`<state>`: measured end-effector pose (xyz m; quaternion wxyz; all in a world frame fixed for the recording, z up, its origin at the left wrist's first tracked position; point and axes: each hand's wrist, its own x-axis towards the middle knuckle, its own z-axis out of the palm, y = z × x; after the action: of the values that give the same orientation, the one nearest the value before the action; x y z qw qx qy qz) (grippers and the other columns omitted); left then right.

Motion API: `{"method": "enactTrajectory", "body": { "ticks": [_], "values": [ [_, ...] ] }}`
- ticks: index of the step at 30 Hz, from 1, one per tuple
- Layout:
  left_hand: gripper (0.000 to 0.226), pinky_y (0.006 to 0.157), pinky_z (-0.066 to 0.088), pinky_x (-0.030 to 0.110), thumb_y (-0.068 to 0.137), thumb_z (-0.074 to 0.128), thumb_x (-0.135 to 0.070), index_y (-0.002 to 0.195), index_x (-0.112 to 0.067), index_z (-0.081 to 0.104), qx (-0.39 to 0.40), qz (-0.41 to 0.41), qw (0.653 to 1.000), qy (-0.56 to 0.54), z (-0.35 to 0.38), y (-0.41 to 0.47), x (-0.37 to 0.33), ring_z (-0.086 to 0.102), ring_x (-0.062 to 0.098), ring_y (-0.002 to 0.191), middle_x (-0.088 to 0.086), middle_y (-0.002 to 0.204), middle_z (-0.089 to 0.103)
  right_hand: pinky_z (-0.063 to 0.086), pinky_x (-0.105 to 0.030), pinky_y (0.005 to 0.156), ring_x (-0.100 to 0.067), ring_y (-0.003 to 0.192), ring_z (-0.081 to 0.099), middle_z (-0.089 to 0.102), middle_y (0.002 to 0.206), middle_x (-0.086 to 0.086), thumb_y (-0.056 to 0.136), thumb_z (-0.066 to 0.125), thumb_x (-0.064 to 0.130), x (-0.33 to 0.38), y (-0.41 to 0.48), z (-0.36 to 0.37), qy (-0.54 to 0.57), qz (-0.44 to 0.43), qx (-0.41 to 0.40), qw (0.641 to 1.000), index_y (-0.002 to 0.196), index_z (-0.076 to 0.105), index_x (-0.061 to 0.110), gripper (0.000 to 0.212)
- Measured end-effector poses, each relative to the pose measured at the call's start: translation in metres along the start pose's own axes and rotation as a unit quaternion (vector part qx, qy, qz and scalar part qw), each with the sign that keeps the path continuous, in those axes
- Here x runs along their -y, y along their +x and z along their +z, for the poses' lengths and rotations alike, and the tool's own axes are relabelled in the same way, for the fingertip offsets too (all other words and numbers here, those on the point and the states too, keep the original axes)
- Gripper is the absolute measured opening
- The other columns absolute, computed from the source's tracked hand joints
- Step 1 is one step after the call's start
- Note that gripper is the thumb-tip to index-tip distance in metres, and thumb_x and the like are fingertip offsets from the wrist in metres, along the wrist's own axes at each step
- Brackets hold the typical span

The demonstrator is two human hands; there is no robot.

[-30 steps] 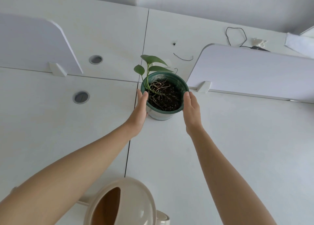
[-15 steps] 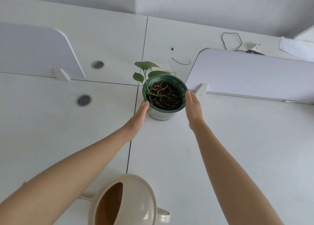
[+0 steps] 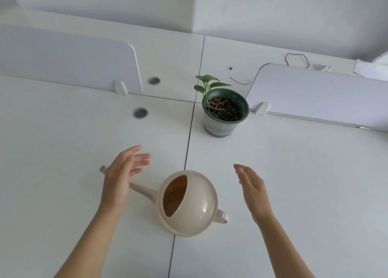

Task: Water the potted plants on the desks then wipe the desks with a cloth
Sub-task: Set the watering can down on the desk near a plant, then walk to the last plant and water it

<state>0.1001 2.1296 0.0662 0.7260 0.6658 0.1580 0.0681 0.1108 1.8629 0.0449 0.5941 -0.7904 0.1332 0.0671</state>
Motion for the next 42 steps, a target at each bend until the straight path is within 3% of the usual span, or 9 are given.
{"method": "enactTrajectory", "body": {
  "ticks": [4,6,9,13,18,22,30,38,42],
  "values": [
    [0.024,0.068,0.047,0.026,0.091,0.038,-0.017,0.087,-0.020,0.062,-0.098,-0.033,0.995,-0.011,-0.035,-0.043,0.040,0.066,0.005,0.063,-0.003,0.069,0.073,0.039,-0.005,0.072,-0.002,0.095,0.055,0.060,0.097,0.017,0.095,0.043,0.024,-0.023,-0.042,0.014,-0.003,0.022,0.003,1.000,0.103,0.061,0.016,0.021],
    [0.021,0.068,0.043,0.029,0.093,0.041,-0.016,0.091,-0.016,0.062,-0.119,-0.071,0.990,-0.001,-0.042,-0.046,0.057,0.065,0.011,0.066,0.009,0.084,0.071,0.041,-0.002,0.066,0.000,0.089,0.055,0.061,0.093,0.014,0.095,0.043,0.023,-0.030,-0.053,0.022,-0.004,0.031,0.002,0.999,0.101,0.062,0.013,0.022],
    [0.027,0.069,0.044,0.030,0.095,0.042,-0.015,0.118,-0.011,0.053,-0.102,-0.123,0.987,-0.008,-0.046,-0.035,0.070,0.059,0.025,0.086,0.015,0.109,0.060,0.040,-0.012,0.073,-0.014,0.095,0.058,0.066,0.096,0.001,0.095,0.042,0.023,-0.035,-0.064,0.036,-0.009,0.030,-0.015,0.999,0.100,0.064,0.008,0.027],
    [0.041,0.086,0.040,0.033,0.094,0.045,-0.019,0.135,-0.017,0.040,-0.026,-0.134,0.991,-0.014,-0.038,-0.021,0.069,0.052,0.020,0.105,0.002,0.116,0.053,0.038,-0.023,0.083,-0.016,0.106,0.050,0.059,0.104,0.002,0.096,0.040,0.025,-0.041,-0.079,0.052,-0.024,0.017,-0.051,0.998,0.098,0.058,0.022,0.018],
    [0.015,0.078,0.041,0.029,0.095,0.041,-0.014,0.103,-0.020,0.052,0.035,-0.129,0.988,-0.080,-0.033,-0.016,0.070,0.054,0.017,0.096,-0.002,0.099,0.058,0.038,-0.043,0.099,-0.027,0.112,0.048,0.057,0.111,-0.012,0.097,0.037,0.028,-0.042,-0.087,0.059,-0.041,0.006,-0.070,0.997,0.104,0.057,0.014,0.026],
    [0.017,0.077,0.040,0.027,0.095,0.040,-0.015,0.091,-0.023,0.054,0.043,-0.136,0.984,-0.110,-0.035,-0.017,0.069,0.056,0.013,0.090,-0.002,0.093,0.059,0.038,-0.029,0.088,-0.019,0.109,0.050,0.056,0.110,-0.003,0.094,0.042,0.030,-0.037,-0.087,0.058,-0.022,0.025,-0.069,0.997,0.102,0.056,0.018,0.021],
    [0.017,0.077,0.040,0.029,0.095,0.040,-0.017,0.084,-0.023,0.052,-0.007,-0.142,0.979,-0.148,-0.038,-0.044,0.067,0.054,0.014,0.088,-0.001,0.089,0.055,0.037,-0.025,0.073,-0.014,0.088,0.049,0.052,0.083,0.009,0.092,0.042,0.044,-0.030,-0.075,0.036,-0.118,0.029,0.037,0.992,0.095,0.053,0.013,0.033],
    [0.008,0.090,0.035,0.034,0.093,0.042,-0.022,0.090,-0.021,0.050,-0.116,-0.146,0.956,-0.226,-0.047,-0.116,0.062,0.054,0.015,0.091,-0.001,0.092,0.052,0.037,-0.030,0.091,-0.020,0.109,0.053,0.061,0.109,-0.007,0.090,0.044,0.049,-0.024,-0.093,0.027,-0.109,0.013,0.203,0.973,0.097,0.058,0.000,0.052],
    [0.011,0.081,0.041,0.031,0.094,0.041,-0.024,0.090,-0.019,0.050,-0.186,-0.105,0.942,-0.258,-0.065,-0.174,0.057,0.055,0.016,0.091,0.000,0.091,0.055,0.039,-0.023,0.079,-0.017,0.091,0.050,0.054,0.094,-0.007,0.087,0.048,0.049,-0.019,-0.123,0.029,-0.079,-0.036,0.265,0.960,0.097,0.053,-0.011,0.061]
  ]
}}
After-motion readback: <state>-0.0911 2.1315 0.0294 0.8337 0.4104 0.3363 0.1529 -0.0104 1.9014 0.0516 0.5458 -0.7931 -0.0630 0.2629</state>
